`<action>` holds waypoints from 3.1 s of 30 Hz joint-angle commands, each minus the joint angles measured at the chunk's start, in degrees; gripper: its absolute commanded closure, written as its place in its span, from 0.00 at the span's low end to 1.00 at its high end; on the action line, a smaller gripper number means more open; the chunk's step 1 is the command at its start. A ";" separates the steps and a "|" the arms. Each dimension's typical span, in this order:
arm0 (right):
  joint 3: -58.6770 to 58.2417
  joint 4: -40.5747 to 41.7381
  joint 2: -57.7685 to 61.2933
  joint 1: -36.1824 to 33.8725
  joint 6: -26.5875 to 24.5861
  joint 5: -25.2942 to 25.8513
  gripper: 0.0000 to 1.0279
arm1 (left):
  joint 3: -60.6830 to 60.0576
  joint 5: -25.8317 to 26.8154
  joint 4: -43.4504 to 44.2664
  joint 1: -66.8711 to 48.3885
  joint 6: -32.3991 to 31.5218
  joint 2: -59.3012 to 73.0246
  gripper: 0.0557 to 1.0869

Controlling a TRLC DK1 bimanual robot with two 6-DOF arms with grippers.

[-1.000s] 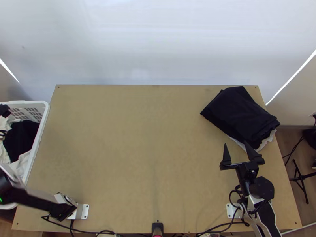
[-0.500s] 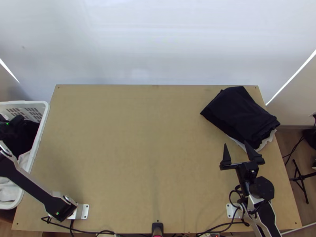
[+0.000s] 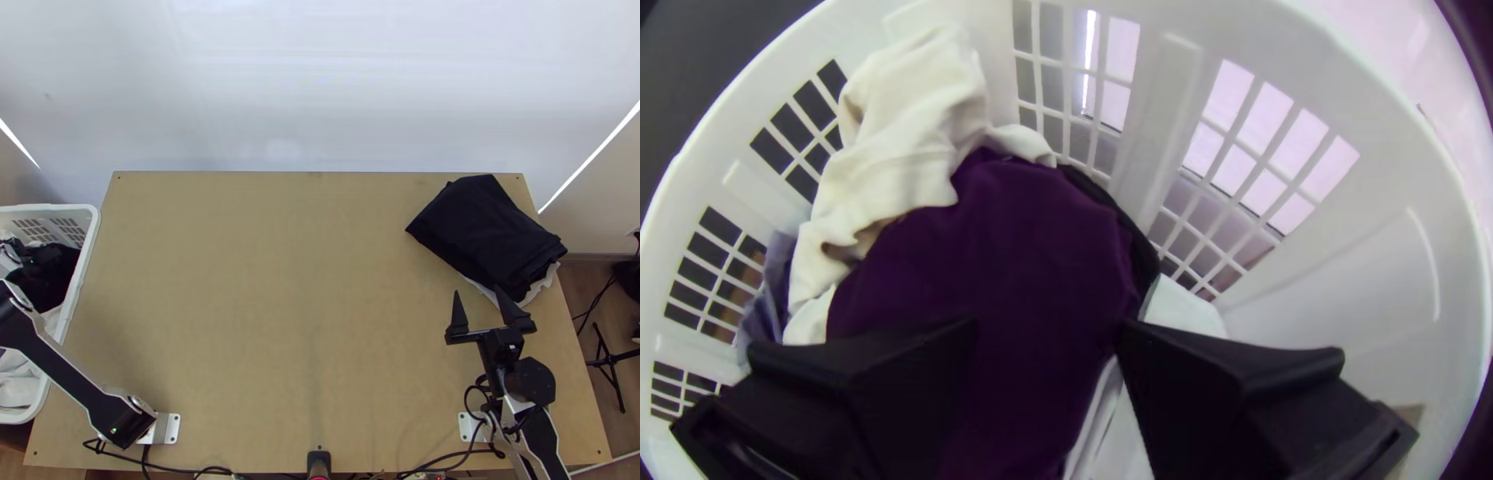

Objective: Fold the t-shirt

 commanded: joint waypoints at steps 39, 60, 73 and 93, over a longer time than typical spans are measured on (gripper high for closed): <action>0.01 -0.02 0.08 0.02 -0.08 0.01 0.04 | 0.49 21.55 -28.92 -8.51 -16.16 -62.38 0.96; 0.01 -0.02 -0.01 0.02 -0.08 0.01 0.04 | -22.89 0.10 -29.97 -50.09 -15.45 -73.72 0.96; 0.01 -0.02 -0.01 0.02 -0.08 0.01 0.04 | -32.12 -18.18 -24.70 -91.92 -25.91 -71.70 0.96; 0.01 -0.02 -0.01 0.02 -0.08 0.01 0.04 | -20.25 -19.41 -13.80 -111.00 -33.91 -47.97 0.96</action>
